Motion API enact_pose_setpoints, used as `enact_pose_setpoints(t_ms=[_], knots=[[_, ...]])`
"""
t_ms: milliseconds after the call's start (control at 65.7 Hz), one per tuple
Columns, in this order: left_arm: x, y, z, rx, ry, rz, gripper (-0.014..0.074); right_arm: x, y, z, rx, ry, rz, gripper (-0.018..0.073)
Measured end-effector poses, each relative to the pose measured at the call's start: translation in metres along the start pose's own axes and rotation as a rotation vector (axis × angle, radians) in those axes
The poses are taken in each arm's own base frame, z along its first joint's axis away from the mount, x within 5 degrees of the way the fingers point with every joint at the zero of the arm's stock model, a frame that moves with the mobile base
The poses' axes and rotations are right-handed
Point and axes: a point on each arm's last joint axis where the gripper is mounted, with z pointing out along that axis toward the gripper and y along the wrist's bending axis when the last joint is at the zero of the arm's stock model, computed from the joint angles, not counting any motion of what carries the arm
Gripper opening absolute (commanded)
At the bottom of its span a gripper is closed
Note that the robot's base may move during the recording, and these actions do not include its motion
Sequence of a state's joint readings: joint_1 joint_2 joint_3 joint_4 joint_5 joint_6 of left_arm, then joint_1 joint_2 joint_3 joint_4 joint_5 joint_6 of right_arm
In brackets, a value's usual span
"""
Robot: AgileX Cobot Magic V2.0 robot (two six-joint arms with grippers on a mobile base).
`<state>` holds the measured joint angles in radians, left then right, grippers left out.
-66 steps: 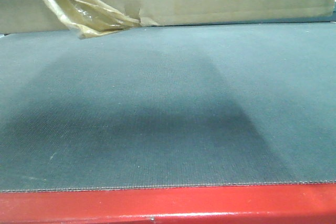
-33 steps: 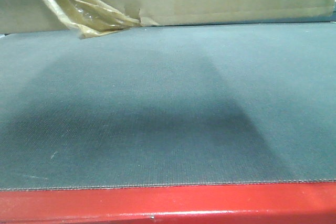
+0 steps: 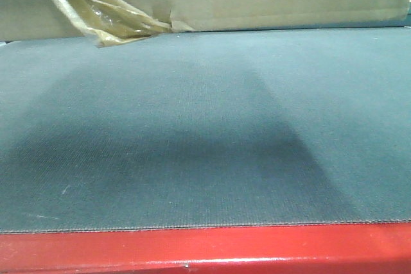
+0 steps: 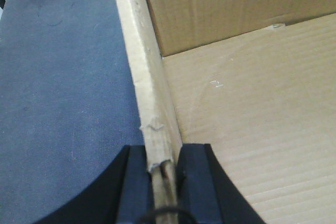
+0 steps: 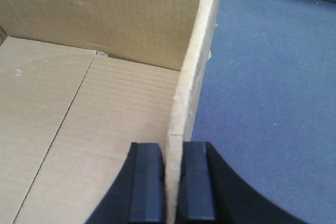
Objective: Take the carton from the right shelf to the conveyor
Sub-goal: 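Lower the held carton onto the grey conveyor belt with both grippers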
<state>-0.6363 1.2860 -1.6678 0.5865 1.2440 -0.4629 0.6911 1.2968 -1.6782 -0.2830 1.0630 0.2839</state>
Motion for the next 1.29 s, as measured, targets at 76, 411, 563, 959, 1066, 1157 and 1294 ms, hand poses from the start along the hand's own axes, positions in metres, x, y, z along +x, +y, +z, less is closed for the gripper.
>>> enact_pose_setpoints(t_ms=[76,411,563,959,1066,1157,1294], knots=[[0.0,0.0,0.0,0.001,-0.002,0.0,-0.0012,0.0,0.0,0.0,0.0,0.0,0.0,-0.007],[-0.014,0.013,0.022,0.145,-0.07,-0.139,-0.0006,-0.002,-0.018,0.004,0.047,-0.001,0.066,-0.007],[-0.017,0.02,0.052,0.158,-0.028,-0.181,-0.0006,-0.004,-0.025,0.024,0.067,0.008,0.095,-0.007],[-0.006,0.011,0.143,0.062,0.131,-0.114,-0.0006,0.009,-0.015,0.131,0.09,0.146,0.053,-0.007],[-0.002,0.008,0.159,0.046,0.152,-0.094,0.0001,0.017,-0.013,0.157,0.097,0.18,0.034,-0.0066],[0.0,0.007,0.17,0.035,0.166,-0.079,0.0089,0.022,-0.012,0.173,0.104,0.207,0.024,0.0],[0.001,0.006,0.176,0.031,0.168,-0.07,0.0371,0.027,-0.011,0.184,0.107,0.224,0.014,0.0288]])
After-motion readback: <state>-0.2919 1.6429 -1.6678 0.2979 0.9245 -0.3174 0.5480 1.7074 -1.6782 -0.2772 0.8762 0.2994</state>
